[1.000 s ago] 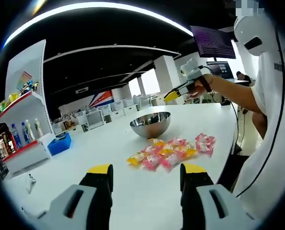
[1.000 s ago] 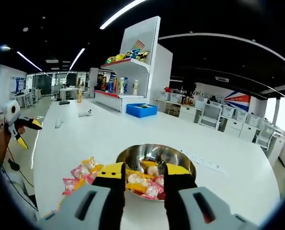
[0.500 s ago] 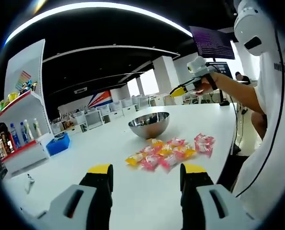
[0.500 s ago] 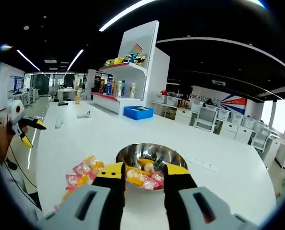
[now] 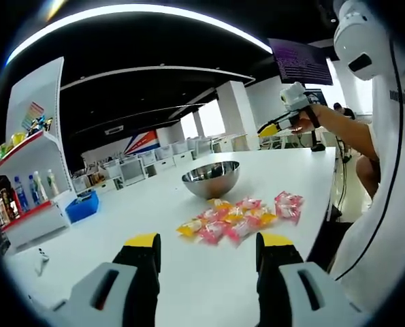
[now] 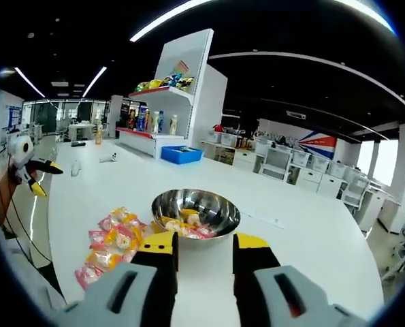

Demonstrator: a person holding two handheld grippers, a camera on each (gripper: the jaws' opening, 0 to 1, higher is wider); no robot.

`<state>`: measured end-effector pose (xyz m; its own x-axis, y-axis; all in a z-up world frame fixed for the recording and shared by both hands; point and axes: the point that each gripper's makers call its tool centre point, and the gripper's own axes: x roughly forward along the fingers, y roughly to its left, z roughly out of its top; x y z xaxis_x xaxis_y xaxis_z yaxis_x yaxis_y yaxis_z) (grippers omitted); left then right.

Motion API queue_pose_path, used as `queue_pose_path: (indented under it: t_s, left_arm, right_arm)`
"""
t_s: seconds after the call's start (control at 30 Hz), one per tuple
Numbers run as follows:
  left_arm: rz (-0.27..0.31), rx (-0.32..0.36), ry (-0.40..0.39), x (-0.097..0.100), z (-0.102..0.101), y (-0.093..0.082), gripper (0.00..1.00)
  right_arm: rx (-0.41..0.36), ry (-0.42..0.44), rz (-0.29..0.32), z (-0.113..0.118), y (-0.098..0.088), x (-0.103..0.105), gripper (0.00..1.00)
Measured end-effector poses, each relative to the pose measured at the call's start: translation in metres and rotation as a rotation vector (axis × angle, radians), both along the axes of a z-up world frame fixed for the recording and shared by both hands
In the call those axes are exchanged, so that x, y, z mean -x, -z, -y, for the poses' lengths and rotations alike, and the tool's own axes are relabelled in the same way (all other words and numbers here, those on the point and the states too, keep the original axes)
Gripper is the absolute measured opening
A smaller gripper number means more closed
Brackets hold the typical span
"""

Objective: Pick up the marshmallows scattered on the table and place them into the bowl on the table

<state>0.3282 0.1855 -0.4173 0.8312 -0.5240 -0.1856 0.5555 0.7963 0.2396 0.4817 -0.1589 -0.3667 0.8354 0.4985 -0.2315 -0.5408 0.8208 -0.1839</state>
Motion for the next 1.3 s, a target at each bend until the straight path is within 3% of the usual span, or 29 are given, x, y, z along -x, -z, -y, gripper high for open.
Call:
queue_pose_path:
  t_s: [0.37,0.87,1.3]
  left_arm:
    - [0.002,-0.004,0.008,-0.003,0.006,0.001,0.57]
    - [0.002,-0.007,0.006,-0.003,0.004,0.0,0.57]
    - [-0.01,-0.004,0.023,-0.01,0.008,0.004,0.57]
  right_arm:
    - [-0.005,0.028,-0.006,0.021,0.007,0.021,0.32]
    - [-0.031,0.064,-0.001,0.04,0.007,0.032,0.32]
    - [-0.128,0.096,-0.016,0.067,0.032,0.058,0.33]
